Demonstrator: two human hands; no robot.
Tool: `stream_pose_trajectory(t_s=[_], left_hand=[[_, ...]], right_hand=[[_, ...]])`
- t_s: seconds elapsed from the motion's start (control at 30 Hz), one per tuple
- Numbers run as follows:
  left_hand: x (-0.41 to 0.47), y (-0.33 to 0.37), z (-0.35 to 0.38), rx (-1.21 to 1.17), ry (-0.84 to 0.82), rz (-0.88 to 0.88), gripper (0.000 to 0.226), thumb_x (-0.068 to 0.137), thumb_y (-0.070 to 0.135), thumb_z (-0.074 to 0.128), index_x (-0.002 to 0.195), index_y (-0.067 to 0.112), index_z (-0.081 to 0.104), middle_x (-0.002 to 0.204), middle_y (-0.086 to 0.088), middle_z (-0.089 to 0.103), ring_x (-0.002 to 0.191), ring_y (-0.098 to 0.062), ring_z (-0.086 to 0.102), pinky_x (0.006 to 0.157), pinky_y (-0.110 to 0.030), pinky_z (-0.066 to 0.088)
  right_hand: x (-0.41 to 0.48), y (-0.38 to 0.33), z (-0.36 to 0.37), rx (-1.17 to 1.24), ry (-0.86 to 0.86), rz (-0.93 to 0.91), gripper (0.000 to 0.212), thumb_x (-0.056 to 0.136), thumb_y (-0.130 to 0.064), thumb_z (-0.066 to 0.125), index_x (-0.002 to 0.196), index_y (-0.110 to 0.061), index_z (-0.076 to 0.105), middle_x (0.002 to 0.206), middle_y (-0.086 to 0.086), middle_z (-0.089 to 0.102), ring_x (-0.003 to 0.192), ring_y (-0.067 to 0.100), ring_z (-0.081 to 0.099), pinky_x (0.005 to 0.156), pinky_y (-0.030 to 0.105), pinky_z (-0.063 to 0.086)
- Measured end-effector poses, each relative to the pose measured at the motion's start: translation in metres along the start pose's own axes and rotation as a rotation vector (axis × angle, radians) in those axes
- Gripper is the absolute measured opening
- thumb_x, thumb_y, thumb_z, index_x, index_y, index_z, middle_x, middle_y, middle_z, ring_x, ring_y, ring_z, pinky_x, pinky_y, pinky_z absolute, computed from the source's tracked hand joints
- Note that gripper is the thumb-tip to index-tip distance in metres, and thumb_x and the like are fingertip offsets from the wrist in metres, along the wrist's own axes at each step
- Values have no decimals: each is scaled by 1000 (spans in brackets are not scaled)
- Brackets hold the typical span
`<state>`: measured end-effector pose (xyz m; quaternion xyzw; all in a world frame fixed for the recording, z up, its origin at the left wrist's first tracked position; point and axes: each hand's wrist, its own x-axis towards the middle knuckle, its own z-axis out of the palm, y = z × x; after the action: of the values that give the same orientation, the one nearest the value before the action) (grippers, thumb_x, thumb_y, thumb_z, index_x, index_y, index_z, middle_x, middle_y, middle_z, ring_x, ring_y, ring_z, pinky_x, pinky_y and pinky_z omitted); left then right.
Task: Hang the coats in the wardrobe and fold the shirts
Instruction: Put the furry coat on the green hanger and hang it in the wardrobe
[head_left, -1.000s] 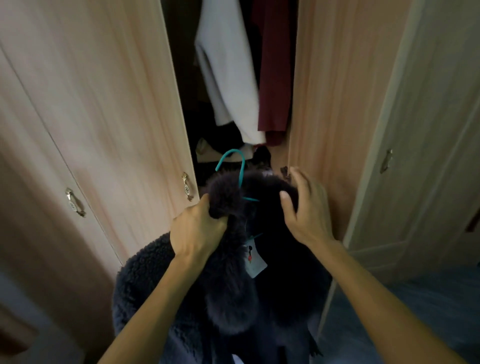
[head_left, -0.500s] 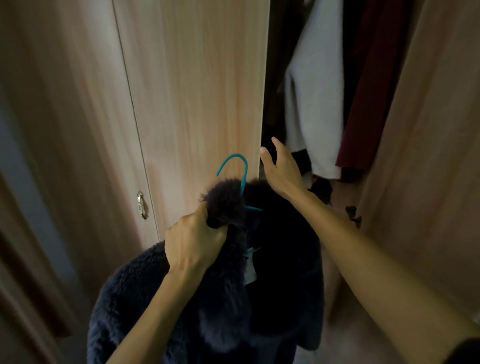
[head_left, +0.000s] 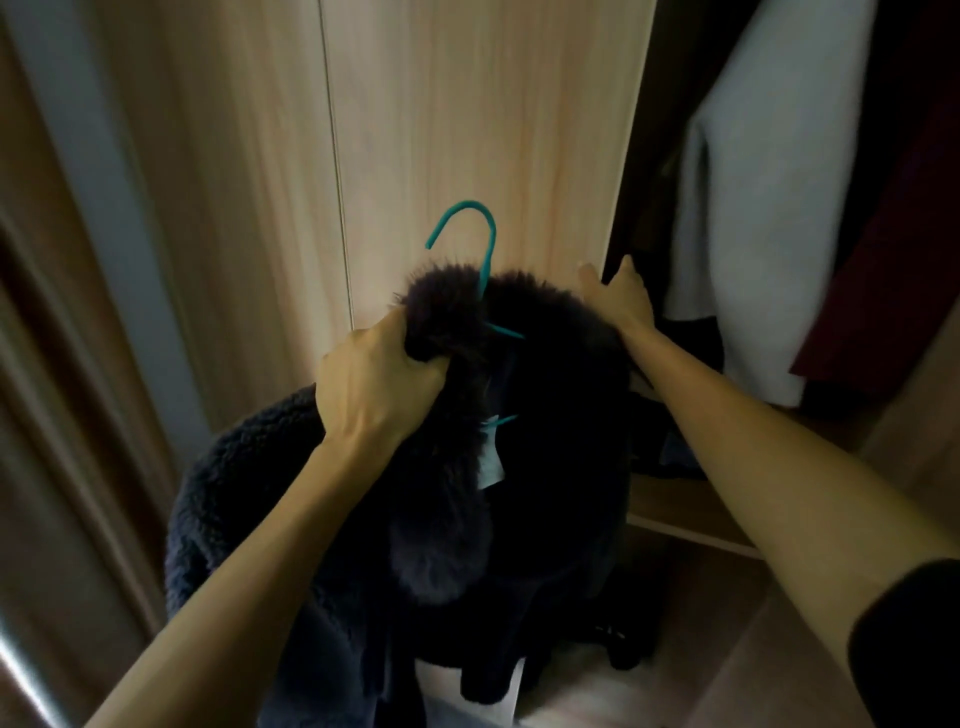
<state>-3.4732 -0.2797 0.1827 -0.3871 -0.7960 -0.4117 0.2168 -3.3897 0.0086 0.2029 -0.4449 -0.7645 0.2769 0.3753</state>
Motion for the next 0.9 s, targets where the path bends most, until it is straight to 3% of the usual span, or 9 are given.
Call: stream_pose_trajectory(t_s=[0.17, 0.3, 0.63, 0.8, 0.9], left_hand=[[2, 6, 10, 39, 40, -37, 25, 79, 43, 62, 91, 22, 60, 80, -10, 68, 74, -39, 61, 59, -32, 37], [-2, 5, 5, 77, 59, -61, 27, 78, 43, 64, 90, 19, 62, 79, -10, 68, 73, -37, 62, 60, -33, 41], [-33, -9, -32, 151, 21, -48, 30, 78, 42, 64, 96, 18, 64, 78, -10, 69, 73, -36, 63, 62, -34, 42], [-63, -24, -71, 124, -7, -40, 35, 75, 49, 55, 96, 22, 63, 78, -6, 69, 72, -33, 64, 65, -35, 50], [-84, -33, -97, 122, -6, -43, 28, 78, 44, 61, 96, 23, 63, 80, -7, 70, 76, -34, 64, 61, -31, 41]], right_hand=[[14, 3, 14, 100, -79, -20, 76, 91, -48, 46, 150, -13, 12, 142, 13, 45, 124, 35, 48, 103, 37, 38], [5, 4, 26, 190, -11, -18, 85, 82, -54, 49, 149, -20, 10, 139, 13, 49, 120, 35, 51, 101, 41, 41], [-45, -8, 26, 188, 30, -11, 90, 86, -56, 53, 152, -20, 4, 148, 9, 38, 130, 31, 43, 105, 33, 34], [-98, -32, 22, 157, 12, 7, 91, 86, -59, 50, 152, -23, -1, 154, 7, 28, 136, 32, 34, 108, 40, 31], [-135, -46, 27, 152, 14, -14, 93, 84, -63, 50, 151, -24, -2, 155, 5, 26, 137, 30, 33, 108, 42, 30]])
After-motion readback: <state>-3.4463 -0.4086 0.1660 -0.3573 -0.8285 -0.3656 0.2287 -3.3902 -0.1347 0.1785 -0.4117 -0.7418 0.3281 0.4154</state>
